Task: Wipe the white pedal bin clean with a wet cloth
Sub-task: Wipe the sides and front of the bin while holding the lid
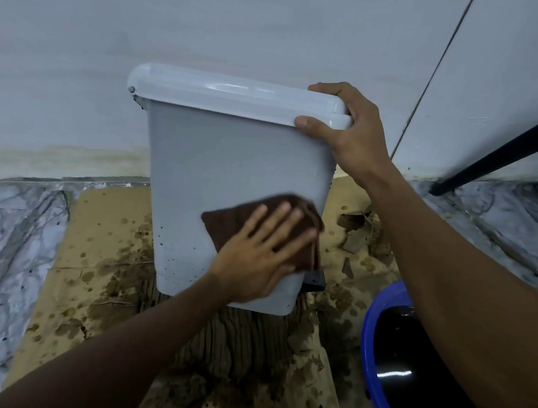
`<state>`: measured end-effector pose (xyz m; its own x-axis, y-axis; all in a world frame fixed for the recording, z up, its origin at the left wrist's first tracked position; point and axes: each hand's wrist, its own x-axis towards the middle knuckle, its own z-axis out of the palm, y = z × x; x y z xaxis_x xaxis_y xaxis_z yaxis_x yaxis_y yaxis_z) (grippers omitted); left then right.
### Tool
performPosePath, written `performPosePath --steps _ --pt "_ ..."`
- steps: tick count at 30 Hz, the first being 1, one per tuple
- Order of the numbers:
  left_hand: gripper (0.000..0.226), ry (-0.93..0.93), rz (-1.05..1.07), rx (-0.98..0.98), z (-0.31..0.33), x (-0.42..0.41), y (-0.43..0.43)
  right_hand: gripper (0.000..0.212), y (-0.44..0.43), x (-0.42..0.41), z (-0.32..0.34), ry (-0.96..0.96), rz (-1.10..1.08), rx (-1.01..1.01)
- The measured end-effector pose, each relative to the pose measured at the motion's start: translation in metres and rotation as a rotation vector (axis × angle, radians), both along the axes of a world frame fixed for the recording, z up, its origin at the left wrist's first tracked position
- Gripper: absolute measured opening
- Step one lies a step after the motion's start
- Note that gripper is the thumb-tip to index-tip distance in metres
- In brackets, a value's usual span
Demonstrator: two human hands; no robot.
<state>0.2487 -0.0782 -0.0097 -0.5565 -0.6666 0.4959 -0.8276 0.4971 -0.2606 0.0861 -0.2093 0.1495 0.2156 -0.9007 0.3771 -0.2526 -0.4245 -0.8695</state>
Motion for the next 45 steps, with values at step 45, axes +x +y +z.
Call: performPosePath --steps 45 --pt "0.069 0.385 0.385 -0.113 0.030 0.094 -0.013 0.050 -0.005 0.003 -0.002 -0.075 0.030 0.016"
